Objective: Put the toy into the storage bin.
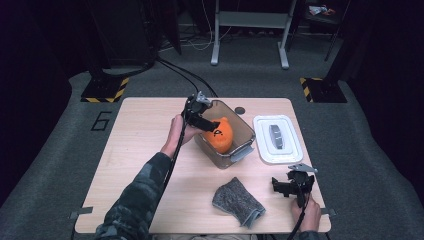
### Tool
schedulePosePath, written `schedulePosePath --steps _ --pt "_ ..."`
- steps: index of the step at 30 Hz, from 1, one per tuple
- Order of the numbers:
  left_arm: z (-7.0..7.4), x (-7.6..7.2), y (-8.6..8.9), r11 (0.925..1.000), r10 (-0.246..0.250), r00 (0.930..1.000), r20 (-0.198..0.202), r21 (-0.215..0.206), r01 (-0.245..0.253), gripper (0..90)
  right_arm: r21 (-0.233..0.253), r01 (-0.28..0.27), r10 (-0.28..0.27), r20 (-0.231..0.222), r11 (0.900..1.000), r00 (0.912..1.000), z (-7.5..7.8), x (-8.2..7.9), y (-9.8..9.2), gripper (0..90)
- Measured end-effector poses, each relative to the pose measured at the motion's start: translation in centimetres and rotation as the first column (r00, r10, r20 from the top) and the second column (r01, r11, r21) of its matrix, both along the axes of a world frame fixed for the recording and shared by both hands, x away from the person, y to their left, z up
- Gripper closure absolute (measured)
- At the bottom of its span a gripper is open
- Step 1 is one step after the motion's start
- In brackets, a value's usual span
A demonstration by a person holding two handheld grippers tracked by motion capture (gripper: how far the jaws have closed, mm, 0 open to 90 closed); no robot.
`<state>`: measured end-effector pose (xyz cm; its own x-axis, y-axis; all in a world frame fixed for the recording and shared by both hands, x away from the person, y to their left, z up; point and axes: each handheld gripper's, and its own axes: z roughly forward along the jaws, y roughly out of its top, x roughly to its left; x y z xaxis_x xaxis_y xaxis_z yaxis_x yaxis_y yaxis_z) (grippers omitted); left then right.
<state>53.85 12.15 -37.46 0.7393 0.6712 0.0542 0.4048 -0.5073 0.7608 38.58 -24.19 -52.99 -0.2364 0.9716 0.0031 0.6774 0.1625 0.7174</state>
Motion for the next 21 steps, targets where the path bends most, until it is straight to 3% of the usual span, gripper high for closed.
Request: schedulePosePath --steps 8,21 --pt "0.3 -1.7 2.0 0.9998 0.015 0.9995 0.028 -0.016 -0.015 12.1 -0.002 -0.003 0.003 0.001 1.000 1.0000 0.0 0.0 0.0 0.0" --pt "-0.4 -4.9 5.9 0.9986 0.053 0.9962 0.069 0.004 -0.053 7.0 -0.001 -0.001 0.001 0.000 1.000 1.0000 0.0 0.0 0.0 0.0"
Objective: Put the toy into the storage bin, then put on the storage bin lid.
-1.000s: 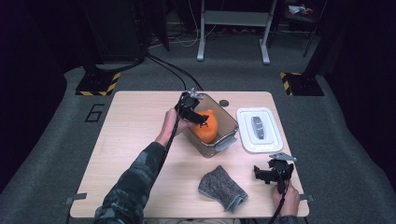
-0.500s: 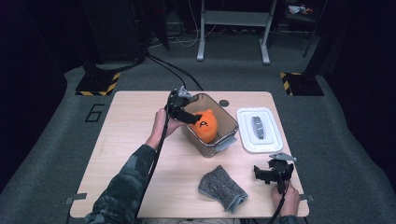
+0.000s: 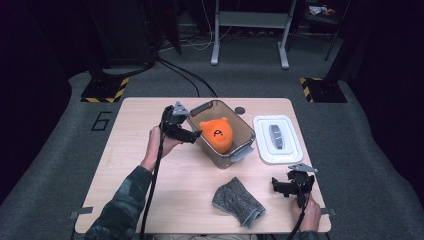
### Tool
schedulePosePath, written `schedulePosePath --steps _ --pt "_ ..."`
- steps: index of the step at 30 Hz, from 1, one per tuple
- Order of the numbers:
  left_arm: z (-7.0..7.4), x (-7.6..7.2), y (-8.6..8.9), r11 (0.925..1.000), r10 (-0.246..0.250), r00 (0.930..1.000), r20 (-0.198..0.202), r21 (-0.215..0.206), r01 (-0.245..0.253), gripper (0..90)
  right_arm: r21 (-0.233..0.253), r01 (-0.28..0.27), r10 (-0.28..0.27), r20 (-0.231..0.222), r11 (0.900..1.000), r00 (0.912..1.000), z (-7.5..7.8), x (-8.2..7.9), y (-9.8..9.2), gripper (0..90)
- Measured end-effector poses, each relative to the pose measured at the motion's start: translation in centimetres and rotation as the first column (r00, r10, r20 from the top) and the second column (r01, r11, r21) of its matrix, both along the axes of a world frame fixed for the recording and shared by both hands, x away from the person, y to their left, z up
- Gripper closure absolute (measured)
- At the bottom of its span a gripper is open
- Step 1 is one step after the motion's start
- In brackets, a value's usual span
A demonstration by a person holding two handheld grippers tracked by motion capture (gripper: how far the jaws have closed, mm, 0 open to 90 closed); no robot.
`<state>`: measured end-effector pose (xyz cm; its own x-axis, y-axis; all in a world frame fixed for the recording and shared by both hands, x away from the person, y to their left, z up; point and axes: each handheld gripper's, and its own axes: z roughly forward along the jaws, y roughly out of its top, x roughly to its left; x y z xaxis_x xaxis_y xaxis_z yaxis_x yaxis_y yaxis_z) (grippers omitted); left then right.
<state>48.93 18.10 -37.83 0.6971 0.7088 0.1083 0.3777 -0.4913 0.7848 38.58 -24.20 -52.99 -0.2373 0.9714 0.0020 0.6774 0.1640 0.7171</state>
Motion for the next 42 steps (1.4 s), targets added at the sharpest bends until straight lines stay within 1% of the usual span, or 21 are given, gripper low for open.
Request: schedulePosePath --steps 4,9,11,12,14,19,20,22,24,25,26,28,29,32,33,34,35,36,37,39,42 --pt "-0.7 -0.8 1.3 0.9998 0.020 0.9998 0.004 -0.007 -0.020 6.8 0.005 0.002 -0.002 0.002 1.000 1.0000 0.0 0.0 0.0 0.0" --pt "-1.9 -1.3 3.1 0.9991 0.041 0.9988 -0.027 -0.001 -0.041 5.7 0.000 -0.001 0.001 0.001 1.000 1.0000 0.0 0.0 0.0 0.0" --pt "-2.5 -1.5 3.6 0.9978 0.065 0.9977 -0.020 -0.015 -0.065 5.6 0.000 -0.001 0.001 0.001 1.000 1.0000 0.0 0.0 0.0 0.0" --pt "-2.7 -1.7 4.0 0.9977 0.066 0.9974 -0.030 -0.012 -0.066 5.6 0.000 0.000 0.000 0.000 1.000 1.0000 0.0 0.0 0.0 0.0" --pt "-3.4 -1.9 4.4 0.9964 0.084 0.9962 -0.025 -0.012 -0.084 4.8 0.005 0.002 -0.002 0.002 1.000 1.0000 0.0 0.0 0.0 0.0" --pt "-5.5 -2.4 5.6 0.9943 0.103 0.9934 -0.050 0.033 -0.101 2.6 0.007 0.007 -0.007 -0.001 1.000 1.0000 0.0 0.0 0.1 0.0" --pt "-6.3 -2.5 5.9 0.9937 0.107 0.9926 -0.057 0.040 -0.105 2.7 -0.001 -0.001 0.001 0.000 1.000 1.0000 0.0 0.0 0.0 0.0" --pt "-7.4 -2.8 6.4 0.9910 0.111 0.9916 -0.066 0.082 -0.106 2.7 0.000 0.002 -0.002 -0.002 1.000 1.0000 0.0 0.0 0.0 0.0" --pt "-8.6 -2.9 7.0 0.9902 0.114 0.9898 -0.085 0.090 -0.106 3.0 0.006 0.006 -0.006 -0.001 1.000 1.0000 0.0 0.0 0.1 0.0" --pt "-9.3 -2.9 7.4 0.9888 0.127 0.9883 -0.085 0.090 -0.119 2.9 0.001 0.000 0.000 0.001 1.000 1.0000 0.0 0.0 0.0 0.0" --pt "-9.9 -2.9 7.7 0.9889 0.127 0.9864 -0.105 0.091 -0.117 2.8 0.001 0.003 -0.003 -0.002 1.000 1.0000 0.0 0.0 0.0 0.0" --pt "-11.2 -3.1 8.2 0.9870 0.142 0.9822 -0.123 0.092 -0.132 1.5 0.006 0.003 -0.003 0.002 1.000 1.0000 0.0 0.0 0.0 0.0" --pt "-11.9 -3.2 8.3 0.9861 0.141 0.9808 -0.135 0.107 -0.127 0.9 0.006 0.003 -0.003 0.002 1.000 1.0000 0.0 0.0 0.0 0.0" --pt "-13.6 -3.2 8.7 0.9787 0.164 0.9729 -0.163 0.150 -0.140 0.0 0.000 -0.003 0.003 0.001 1.000 1.0000 0.0 0.0 0.0 0.0" --pt "-14.1 -3.3 8.8 0.9797 0.169 0.9717 -0.166 0.136 -0.147 0.0 0.007 0.001 -0.001 0.002 1.000 1.0000 0.0 0.0 0.1 0.0" --pt "-14.4 -3.2 9.2 0.9822 0.169 0.9734 -0.155 0.108 -0.153 0.1 0.007 0.002 -0.002 0.002 1.000 1.0000 0.0 0.0 0.1 0.0" --pt "-14.5 -3.2 9.3 0.9824 0.173 0.9724 -0.156 0.097 -0.159 0.0 0.008 0.002 -0.002 0.001 1.000 1.0000 0.0 0.0 0.1 0.0" --pt "-14.7 -3.2 9.5 0.9831 0.179 0.9714 -0.156 0.067 -0.170 0.0 0.007 0.001 -0.001 0.001 1.000 1.0000 0.0 0.0 0.1 0.0" --pt "-14.8 -3.1 9.7 0.9860 0.165 0.9735 -0.158 0.050 -0.159 0.0 0.007 0.001 -0.001 0.001 1.000 1.0000 0.0 0.0 0.1 0.0" --pt "-15.1 -3.2 10.0 0.9869 0.161 0.9760 -0.147 0.024 -0.159 0.0 0.007 0.000 0.000 0.001 1.000 1.0000 0.0 0.0 0.1 0.0" --pt "-15.1 -3.1 10.1 0.9879 0.155 0.9770 -0.146 0.024 -0.153 0.0 0.008 -0.003 0.003 0.000 1.000 1.0000 0.0 0.0 0.1 0.0"
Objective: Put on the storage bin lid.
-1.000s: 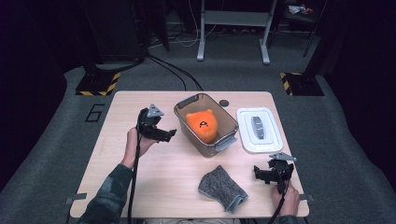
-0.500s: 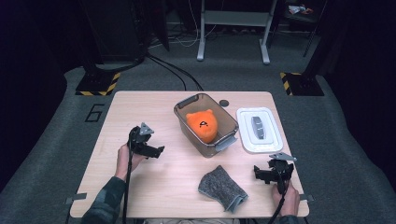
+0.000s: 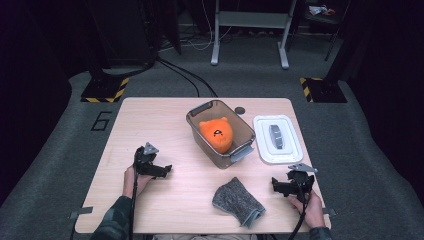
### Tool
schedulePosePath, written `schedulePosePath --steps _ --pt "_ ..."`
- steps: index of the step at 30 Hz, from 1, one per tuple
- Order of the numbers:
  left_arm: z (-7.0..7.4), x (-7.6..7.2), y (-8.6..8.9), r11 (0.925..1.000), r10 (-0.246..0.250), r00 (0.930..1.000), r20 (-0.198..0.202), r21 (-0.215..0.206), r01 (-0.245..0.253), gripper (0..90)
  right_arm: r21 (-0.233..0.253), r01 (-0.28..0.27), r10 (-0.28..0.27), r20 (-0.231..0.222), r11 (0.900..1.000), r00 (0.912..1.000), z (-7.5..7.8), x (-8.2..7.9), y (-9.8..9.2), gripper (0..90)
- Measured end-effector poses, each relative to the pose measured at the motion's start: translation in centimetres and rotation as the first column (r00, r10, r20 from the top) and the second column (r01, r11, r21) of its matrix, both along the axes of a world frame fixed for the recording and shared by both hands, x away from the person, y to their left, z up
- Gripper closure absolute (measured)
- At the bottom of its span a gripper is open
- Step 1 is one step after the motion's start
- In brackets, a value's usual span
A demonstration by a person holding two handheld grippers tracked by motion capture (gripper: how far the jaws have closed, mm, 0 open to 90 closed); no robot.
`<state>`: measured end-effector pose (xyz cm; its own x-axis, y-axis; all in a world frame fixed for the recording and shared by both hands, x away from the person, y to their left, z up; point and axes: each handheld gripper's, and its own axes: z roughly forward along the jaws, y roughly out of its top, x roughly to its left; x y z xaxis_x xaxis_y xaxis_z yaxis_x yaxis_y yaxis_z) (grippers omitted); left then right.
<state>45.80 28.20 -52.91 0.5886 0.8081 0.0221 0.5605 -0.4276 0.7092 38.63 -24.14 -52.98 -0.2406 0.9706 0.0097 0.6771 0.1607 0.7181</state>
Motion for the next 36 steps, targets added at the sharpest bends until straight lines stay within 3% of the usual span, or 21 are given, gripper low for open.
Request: schedulePosePath --steps 5,8,15,22,29,36 --pt "0.0 0.0 0.0 1.0000 0.000 1.0000 0.000 0.000 0.000 0.0 -0.007 -0.018 0.018 0.001 1.000 0.9998 0.0 0.0 0.0 0.0" --pt "0.0 -0.1 -0.1 0.9999 0.011 0.9999 0.001 0.002 -0.011 0.0 -0.012 -0.058 0.058 0.001 0.998 0.9983 0.0 -0.2 -0.2 0.0" --pt "-0.1 -0.1 -0.1 0.9997 0.024 0.9997 0.004 -0.002 -0.024 0.0 -0.014 -0.075 0.075 0.000 0.997 0.9972 0.0 -0.1 -0.3 0.0" --pt "0.0 -0.1 -0.1 0.9998 0.020 0.9998 0.001 -0.001 -0.020 0.0 -0.012 -0.070 0.069 -0.032 0.998 0.9971 0.3 0.1 -0.3 0.0" --pt "-0.1 -0.1 -0.1 0.9997 0.024 0.9997 0.005 -0.002 -0.024 0.0 -0.016 -0.071 0.071 -0.026 0.997 0.9972 1.9 0.7 -0.4 1.2" --pt "-0.1 -0.1 -0.1 0.9997 0.023 0.9997 0.003 -0.002 -0.023 0.0 0.001 -0.062 0.062 -0.019 0.998 0.9979 3.6 2.4 -0.5 2.5"
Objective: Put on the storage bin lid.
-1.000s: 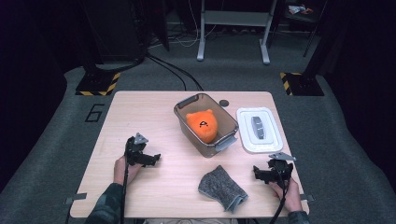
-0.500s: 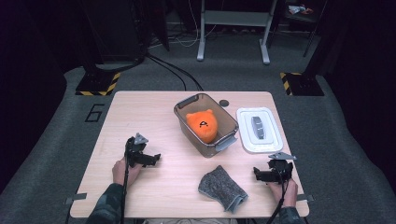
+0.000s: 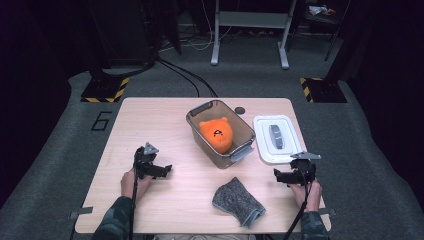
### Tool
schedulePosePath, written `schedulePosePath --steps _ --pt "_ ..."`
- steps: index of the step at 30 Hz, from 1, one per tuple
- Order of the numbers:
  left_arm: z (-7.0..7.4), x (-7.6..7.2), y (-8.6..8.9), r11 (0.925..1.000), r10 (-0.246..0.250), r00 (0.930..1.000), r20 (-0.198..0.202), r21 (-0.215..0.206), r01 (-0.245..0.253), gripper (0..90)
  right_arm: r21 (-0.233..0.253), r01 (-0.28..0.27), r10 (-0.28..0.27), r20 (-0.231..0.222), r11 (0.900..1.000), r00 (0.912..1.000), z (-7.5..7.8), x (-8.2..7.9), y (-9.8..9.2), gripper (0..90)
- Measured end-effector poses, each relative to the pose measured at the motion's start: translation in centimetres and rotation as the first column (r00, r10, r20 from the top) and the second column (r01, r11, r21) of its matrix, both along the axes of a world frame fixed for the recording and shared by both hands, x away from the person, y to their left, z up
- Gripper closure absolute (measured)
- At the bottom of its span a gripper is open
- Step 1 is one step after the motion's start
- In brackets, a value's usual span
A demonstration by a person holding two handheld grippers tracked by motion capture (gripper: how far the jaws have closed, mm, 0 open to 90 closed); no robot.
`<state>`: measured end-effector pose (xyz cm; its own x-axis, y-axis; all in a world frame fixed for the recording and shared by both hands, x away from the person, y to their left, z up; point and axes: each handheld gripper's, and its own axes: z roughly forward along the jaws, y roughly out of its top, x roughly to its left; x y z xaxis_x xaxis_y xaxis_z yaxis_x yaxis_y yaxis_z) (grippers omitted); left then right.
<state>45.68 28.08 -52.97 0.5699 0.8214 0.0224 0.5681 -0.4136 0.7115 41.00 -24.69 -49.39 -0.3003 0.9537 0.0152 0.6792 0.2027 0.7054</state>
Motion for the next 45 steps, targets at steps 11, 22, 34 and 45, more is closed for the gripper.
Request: schedulePosePath --steps 11,22,34,45 --pt "0.0 0.0 0.0 1.0000 0.000 1.0000 -0.003 0.000 0.000 0.0 -0.011 -0.001 0.001 -0.005 1.000 1.0000 1.6 3.3 1.1 3.0" --pt "0.0 0.0 0.0 1.0000 -0.001 1.0000 -0.003 0.002 0.001 0.0 -0.004 0.000 0.000 -0.029 1.000 0.9996 2.5 7.3 1.4 2.9" --pt "0.0 0.0 0.0 1.0000 0.000 1.0000 -0.003 0.001 0.000 0.0 -0.020 0.033 -0.034 -0.020 0.999 0.9992 1.7 10.3 2.0 23.2" --pt "0.0 0.0 0.0 1.0000 0.001 1.0000 -0.001 0.002 -0.001 0.0 -0.009 0.075 -0.075 -0.021 0.997 0.9970 1.8 13.4 1.9 43.3"
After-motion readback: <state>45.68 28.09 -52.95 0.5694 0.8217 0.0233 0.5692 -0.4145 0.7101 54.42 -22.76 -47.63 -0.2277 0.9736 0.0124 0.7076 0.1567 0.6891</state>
